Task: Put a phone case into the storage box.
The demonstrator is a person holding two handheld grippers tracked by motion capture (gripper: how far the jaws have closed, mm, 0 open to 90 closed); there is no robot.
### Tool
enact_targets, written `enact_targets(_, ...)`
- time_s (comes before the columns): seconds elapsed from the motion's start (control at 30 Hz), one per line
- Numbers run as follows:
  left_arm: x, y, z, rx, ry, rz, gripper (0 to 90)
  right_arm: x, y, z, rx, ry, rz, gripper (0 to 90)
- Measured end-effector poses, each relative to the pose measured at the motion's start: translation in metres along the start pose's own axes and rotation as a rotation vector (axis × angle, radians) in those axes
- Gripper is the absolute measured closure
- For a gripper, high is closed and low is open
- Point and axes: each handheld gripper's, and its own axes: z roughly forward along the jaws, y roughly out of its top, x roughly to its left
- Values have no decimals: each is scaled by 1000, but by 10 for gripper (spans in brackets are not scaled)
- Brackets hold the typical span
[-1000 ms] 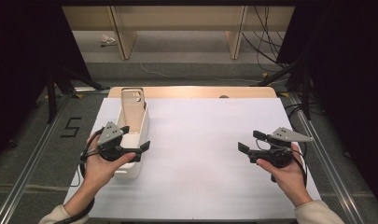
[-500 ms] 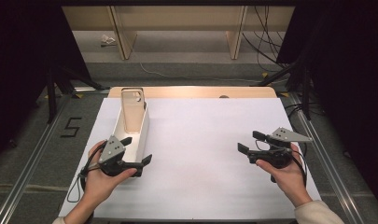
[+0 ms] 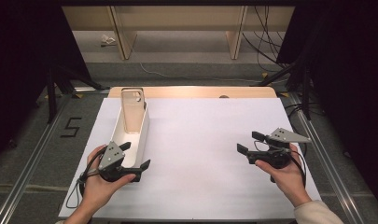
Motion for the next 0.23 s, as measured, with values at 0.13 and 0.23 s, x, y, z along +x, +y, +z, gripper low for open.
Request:
enact_targets(0.13,0,0,0,-2,-2,-2,85,0,0,1,-1,-2,3,184)
enact_targets(0.23,0,-1,1,1,-6,-1,93,0,0,1,-1,-3,2,183)
